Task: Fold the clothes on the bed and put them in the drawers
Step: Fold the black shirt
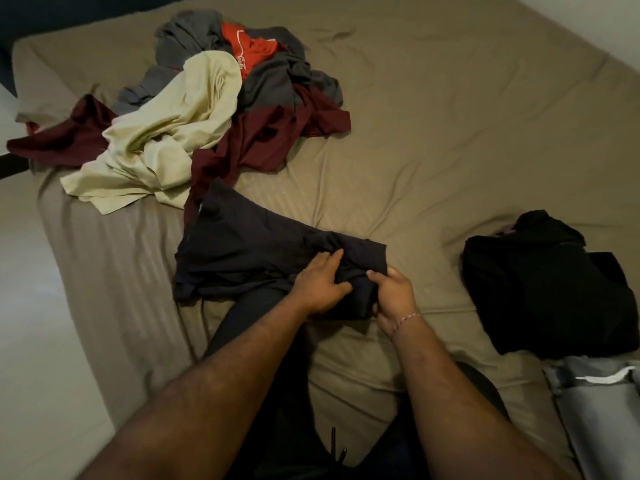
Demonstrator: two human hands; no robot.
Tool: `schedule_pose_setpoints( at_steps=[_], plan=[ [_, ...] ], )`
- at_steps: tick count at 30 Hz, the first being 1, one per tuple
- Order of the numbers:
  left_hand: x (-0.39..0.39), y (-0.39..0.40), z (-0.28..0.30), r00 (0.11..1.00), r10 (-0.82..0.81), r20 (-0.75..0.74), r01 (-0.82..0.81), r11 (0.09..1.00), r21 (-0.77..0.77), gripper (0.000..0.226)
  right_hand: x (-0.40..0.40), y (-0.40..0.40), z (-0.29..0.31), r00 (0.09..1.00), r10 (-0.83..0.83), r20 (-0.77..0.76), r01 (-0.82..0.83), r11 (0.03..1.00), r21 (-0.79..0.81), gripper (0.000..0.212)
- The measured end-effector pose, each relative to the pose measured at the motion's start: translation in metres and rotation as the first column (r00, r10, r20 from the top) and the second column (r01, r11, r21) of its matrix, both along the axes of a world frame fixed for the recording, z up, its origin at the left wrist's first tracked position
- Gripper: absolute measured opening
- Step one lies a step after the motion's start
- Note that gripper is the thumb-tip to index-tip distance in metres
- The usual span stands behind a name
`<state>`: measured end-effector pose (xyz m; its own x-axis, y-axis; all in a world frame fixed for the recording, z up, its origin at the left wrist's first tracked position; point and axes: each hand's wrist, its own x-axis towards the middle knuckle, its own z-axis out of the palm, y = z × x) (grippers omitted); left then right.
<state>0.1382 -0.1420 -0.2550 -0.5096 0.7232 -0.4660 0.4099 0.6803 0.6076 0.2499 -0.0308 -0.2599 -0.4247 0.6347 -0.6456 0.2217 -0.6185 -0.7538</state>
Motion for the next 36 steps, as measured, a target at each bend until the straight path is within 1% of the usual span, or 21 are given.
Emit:
schedule_pose_setpoints(
  at_steps=[5, 7, 9, 10, 11, 13, 15, 16, 17, 19, 20, 21, 22, 23, 24, 26, 28, 30, 31, 33, 36],
  plan=[
    [0.067, 0.066, 0.013, 0.965, -0.132, 0.228, 0.102, 0.985, 0.139, 0.086, 0.078, 0.057, 0.023, 0.991, -0.129, -0.022, 0.130, 0.991, 0.033, 0.034],
    [0.097, 0.094, 0.018, 0.917, -0.157, 0.367, 0.091, 0.978, 0.190, 0.084, 0.111, 0.080, 0.035, 0.984, -0.178, -0.005, 0.178, 0.980, 0.085, 0.036],
    [0.123, 0.116, 0.022, 0.848, -0.124, 0.516, 0.027, 0.981, 0.191, 0.077, 0.139, 0.099, 0.046, 0.974, -0.225, 0.031, 0.218, 0.963, 0.157, 0.033],
    [0.134, 0.123, 0.024, 0.837, -0.096, 0.539, -0.005, 0.983, 0.183, 0.072, 0.148, 0.105, 0.050, 0.970, -0.233, 0.063, 0.216, 0.956, 0.198, 0.031],
    [0.143, 0.127, 0.023, 0.858, -0.071, 0.509, -0.023, 0.984, 0.177, 0.066, 0.154, 0.109, 0.053, 0.966, -0.237, 0.104, 0.208, 0.950, 0.233, 0.029],
    [0.151, 0.127, 0.022, 0.948, -0.024, 0.316, -0.042, 0.979, 0.201, 0.056, 0.156, 0.111, 0.056, 0.961, -0.227, 0.155, 0.176, 0.942, 0.286, 0.027],
    [0.145, 0.117, 0.018, 0.984, 0.067, 0.162, -0.111, 0.954, 0.279, 0.046, 0.143, 0.100, 0.060, 0.968, -0.190, 0.162, 0.132, 0.941, 0.313, 0.027],
    [0.139, 0.111, 0.017, 0.978, 0.115, 0.173, -0.167, 0.931, 0.325, 0.041, 0.132, 0.093, 0.062, 0.973, -0.162, 0.162, 0.101, 0.939, 0.330, 0.027],
    [0.129, 0.104, 0.017, 0.950, 0.171, 0.261, -0.257, 0.902, 0.345, 0.036, 0.120, 0.083, 0.061, 0.980, -0.127, 0.155, 0.067, 0.935, 0.348, 0.026],
    [0.109, 0.091, 0.018, 0.781, 0.272, 0.562, -0.491, 0.824, 0.283, 0.028, 0.094, 0.064, 0.060, 0.992, -0.010, 0.130, -0.039, 0.929, 0.368, 0.025],
    [0.099, 0.085, 0.017, 0.697, 0.303, 0.650, -0.566, 0.789, 0.240, 0.026, 0.082, 0.056, 0.058, 0.990, 0.076, 0.118, -0.114, 0.927, 0.357, 0.024],
    [0.089, 0.078, 0.016, 0.683, 0.317, 0.658, -0.586, 0.776, 0.234, 0.027, 0.072, 0.049, 0.053, 0.983, 0.145, 0.113, -0.175, 0.925, 0.339, 0.023],
    [0.081, 0.070, 0.014, 0.705, 0.325, 0.630, -0.580, 0.776, 0.248, 0.029, 0.065, 0.043, 0.048, 0.982, 0.149, 0.119, -0.181, 0.926, 0.331, 0.019],
    [0.074, 0.064, 0.011, 0.735, 0.338, 0.587, -0.565, 0.785, 0.255, 0.033, 0.061, 0.041, 0.043, 0.986, 0.086, 0.143, -0.131, 0.931, 0.340, 0.018],
    [0.070, 0.059, 0.008, 0.764, 0.354, 0.540, -0.550, 0.795, 0.255, 0.040, 0.061, 0.042, 0.036, 0.982, -0.022, 0.187, -0.048, 0.931, 0.361, 0.021],
    [0.063, 0.052, 0.005, 0.804, 0.396, 0.444, -0.538, 0.802, 0.260, 0.058, 0.067, 0.044, 0.022, 0.918, -0.188, 0.348, 0.041, 0.921, 0.388, 0.037],
    [0.060, 0.046, 0.003, 0.852, 0.419, 0.314, -0.508, 0.807, 0.301, 0.061, 0.073, 0.042, 0.010, 0.880, -0.181, 0.439, 0.062, 0.960, 0.272, 0.056],
    [0.058, 0.039, 0.001, 0.897, 0.401, 0.185, -0.441, 0.832, 0.336, 0.055, 0.074, 0.036, 0.001, 0.925, -0.138, 0.353, 0.107, 0.989, 0.105, 0.051],
    [0.058, 0.036, 0.001, 0.908, 0.378, 0.180, -0.418, 0.840, 0.345, 0.051, 0.072, 0.032, 0.000, 0.939, -0.125, 0.320, 0.107, 0.992, 0.072, 0.047],
    [0.056, 0.032, 0.005, 0.904, 0.325, 0.278, -0.408, 0.851, 0.331, 0.044, 0.063, 0.028, 0.002, 0.951, -0.122, 0.285, 0.097, 0.990, 0.099, 0.038],
    [0.041, 0.023, 0.016, 0.835, 0.301, 0.461, -0.475, 0.818, 0.325, 0.035, 0.033, 0.019, 0.020, 0.972, -0.201, 0.122, 0.184, 0.973, 0.141, 0.030]
  ],
)
